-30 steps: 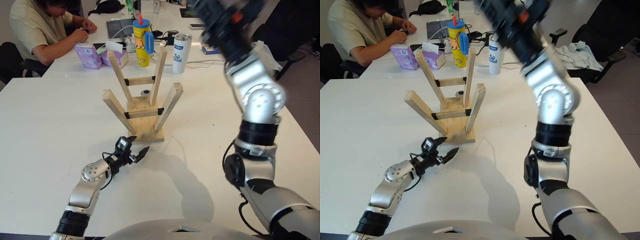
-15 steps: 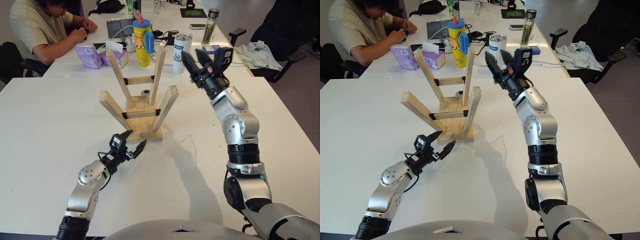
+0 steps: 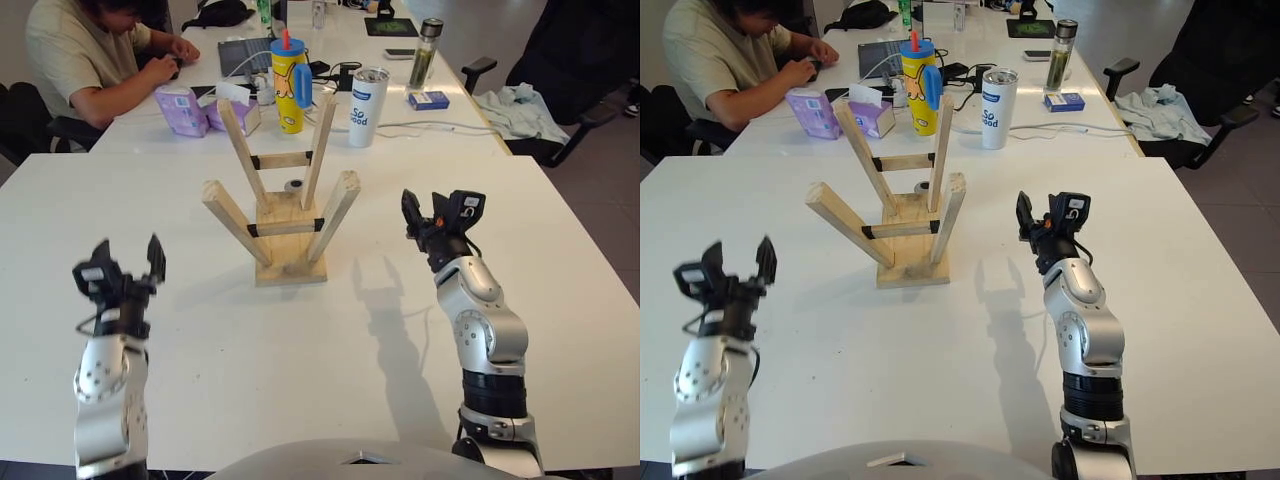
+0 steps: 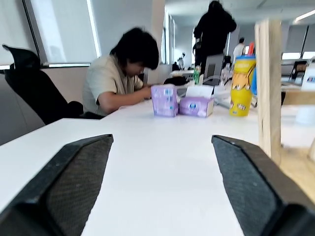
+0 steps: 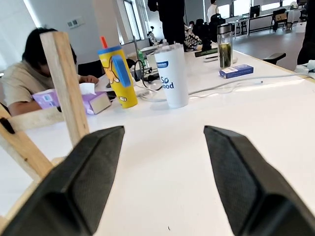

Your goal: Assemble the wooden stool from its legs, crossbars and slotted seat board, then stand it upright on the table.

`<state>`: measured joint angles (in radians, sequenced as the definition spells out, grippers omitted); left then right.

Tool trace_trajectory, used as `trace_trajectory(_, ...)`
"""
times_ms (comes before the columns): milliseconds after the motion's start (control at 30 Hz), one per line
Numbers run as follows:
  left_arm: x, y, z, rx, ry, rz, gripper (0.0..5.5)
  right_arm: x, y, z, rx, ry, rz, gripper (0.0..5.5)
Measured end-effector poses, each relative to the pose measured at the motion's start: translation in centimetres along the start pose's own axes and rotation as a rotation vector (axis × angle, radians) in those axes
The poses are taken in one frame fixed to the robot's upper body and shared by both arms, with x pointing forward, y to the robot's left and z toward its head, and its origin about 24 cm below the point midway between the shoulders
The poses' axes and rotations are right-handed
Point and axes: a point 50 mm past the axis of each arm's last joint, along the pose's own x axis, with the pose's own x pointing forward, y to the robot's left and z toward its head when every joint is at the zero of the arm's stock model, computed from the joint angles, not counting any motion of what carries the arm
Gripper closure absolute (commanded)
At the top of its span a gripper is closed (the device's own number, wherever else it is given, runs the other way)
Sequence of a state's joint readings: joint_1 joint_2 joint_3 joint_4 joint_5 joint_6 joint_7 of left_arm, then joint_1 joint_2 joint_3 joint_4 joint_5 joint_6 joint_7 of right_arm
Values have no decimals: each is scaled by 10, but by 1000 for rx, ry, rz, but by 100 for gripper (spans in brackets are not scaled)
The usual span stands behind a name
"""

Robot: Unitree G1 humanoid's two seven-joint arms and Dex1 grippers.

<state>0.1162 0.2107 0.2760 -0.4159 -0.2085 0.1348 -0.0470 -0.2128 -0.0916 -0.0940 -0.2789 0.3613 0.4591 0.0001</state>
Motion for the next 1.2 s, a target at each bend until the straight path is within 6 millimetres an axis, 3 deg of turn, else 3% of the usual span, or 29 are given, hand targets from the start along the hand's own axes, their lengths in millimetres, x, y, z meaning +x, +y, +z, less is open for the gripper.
trace_trajectory(33,7,-9,3,13,-5,-27,176,2,8,0,-6,1,44,250)
trace_trajectory(133,20,-43,3,33,36,-136,176,3,68,-5,-32,63,333,250)
trace_trajectory(167,19,-42,-1,58,66,-128,176,2,74,-9,-48,86,353,250)
trace_trajectory(267,16,-43,-12,121,148,-148,176,0,75,-18,-92,150,376,250)
trace_trajectory(367,13,-37,-27,119,230,-144,176,5,60,-30,-109,222,360,250)
trace_trajectory(500,8,15,-52,258,377,-74,176,22,18,-30,-206,257,246,250)
trace_trajectory(600,6,31,-62,291,469,-184,176,40,13,-23,-236,221,258,250)
trace_trajectory(800,-6,1,-59,170,542,-856,176,67,38,-5,-248,106,527,250)
trace_trajectory(933,-24,4,-54,131,774,-1234,176,67,68,-5,-293,83,874,250)
trace_trajectory(1000,-24,7,-62,165,849,-1263,176,58,82,-7,-274,96,1069,250)
trace_trajectory(1067,-12,6,-63,230,831,-1243,176,48,97,-5,-259,90,1219,250)
trace_trajectory(1200,11,4,-71,316,753,-1116,176,31,114,-13,-253,124,1318,250)
